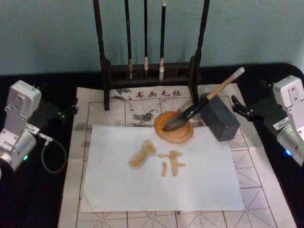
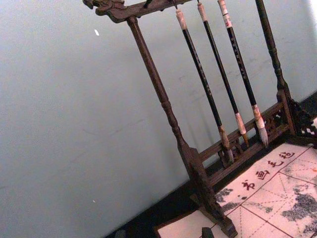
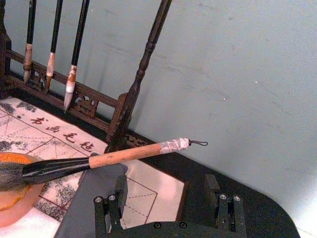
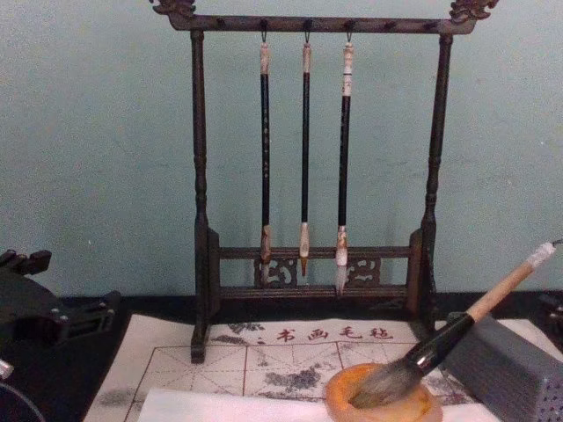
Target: Pick up the brush from the inkstone, write on the paper, then place the brush back to its original position.
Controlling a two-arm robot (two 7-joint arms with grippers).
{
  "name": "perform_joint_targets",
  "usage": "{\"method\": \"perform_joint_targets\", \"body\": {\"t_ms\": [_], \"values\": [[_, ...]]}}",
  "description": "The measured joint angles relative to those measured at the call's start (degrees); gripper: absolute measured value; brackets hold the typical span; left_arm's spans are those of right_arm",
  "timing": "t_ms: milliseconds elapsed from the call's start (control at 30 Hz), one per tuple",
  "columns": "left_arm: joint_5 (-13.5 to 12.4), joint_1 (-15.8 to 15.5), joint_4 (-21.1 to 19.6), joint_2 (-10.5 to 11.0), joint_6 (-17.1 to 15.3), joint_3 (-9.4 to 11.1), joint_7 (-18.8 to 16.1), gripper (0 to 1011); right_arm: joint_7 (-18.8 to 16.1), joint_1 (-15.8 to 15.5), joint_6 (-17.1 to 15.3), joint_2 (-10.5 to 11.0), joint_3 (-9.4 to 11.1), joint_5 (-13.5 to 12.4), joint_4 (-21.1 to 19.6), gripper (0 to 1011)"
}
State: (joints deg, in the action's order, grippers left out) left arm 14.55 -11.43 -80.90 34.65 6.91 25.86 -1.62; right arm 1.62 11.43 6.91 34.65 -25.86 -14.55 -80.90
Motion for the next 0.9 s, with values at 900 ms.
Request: {"method": "perform_joint_targets", "body": {"t_ms": [900], "values": [[0.0,0.0,0.0,0.0,0.0,0.0,0.0,1001,0.0,0.0,0.0,0.0,0.0,0.0,0.0,1002]]}}
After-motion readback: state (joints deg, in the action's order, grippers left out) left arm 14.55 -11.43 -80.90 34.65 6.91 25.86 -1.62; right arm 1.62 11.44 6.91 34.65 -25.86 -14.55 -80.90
